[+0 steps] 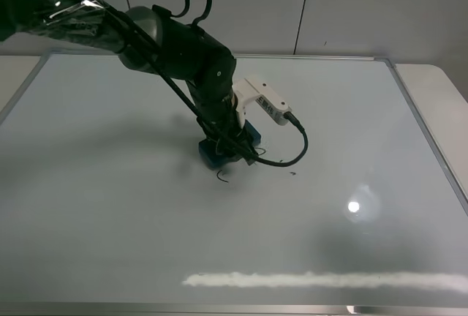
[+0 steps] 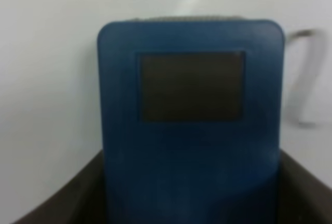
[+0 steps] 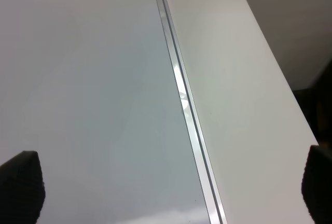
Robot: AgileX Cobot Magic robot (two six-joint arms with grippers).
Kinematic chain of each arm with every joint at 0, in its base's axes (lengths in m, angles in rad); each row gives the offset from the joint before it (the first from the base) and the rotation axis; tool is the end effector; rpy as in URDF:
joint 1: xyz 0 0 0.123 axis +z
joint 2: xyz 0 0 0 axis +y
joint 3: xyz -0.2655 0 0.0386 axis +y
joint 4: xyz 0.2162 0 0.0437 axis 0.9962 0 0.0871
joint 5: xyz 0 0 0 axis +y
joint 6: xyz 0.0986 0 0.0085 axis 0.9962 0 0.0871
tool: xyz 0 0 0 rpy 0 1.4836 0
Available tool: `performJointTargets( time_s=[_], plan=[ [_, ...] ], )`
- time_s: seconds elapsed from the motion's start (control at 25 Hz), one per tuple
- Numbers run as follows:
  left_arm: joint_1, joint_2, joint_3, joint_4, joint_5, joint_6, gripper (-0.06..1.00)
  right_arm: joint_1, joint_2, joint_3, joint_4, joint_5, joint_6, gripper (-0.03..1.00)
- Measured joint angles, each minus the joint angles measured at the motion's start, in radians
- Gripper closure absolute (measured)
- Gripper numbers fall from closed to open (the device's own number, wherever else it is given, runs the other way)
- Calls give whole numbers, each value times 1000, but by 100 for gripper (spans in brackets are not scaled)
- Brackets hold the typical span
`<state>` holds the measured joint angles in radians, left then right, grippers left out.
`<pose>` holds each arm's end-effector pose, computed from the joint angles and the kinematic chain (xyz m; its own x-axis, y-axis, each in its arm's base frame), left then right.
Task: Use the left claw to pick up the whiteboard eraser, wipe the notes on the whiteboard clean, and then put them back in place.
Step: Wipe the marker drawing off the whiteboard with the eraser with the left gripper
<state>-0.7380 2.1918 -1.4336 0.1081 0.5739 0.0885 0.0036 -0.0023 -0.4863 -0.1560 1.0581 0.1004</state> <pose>0.3033 -0.2680 0.1060 -0.5717 0.7606 -0.3076 0.7721 0.6256 0.1121 -0.0081 -0.0134 0.2559 -0.4563 0.0215 -0.8896 0.1274 0.9910 -0.0414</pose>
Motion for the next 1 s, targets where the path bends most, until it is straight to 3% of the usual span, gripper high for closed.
performJointTargets(
  time_s=[0.48,0.72,1.0],
  plan=[
    [-257,24,-27,-116,8,8,40,0,0,0,0,0,0,-2],
    [-267,91,-163,-120,123,38,40,0,0,0,0,0,0,-2],
    [-232,123,-219,-139,129,81,40,0,0,0,0,0,0,-2]
  ],
)
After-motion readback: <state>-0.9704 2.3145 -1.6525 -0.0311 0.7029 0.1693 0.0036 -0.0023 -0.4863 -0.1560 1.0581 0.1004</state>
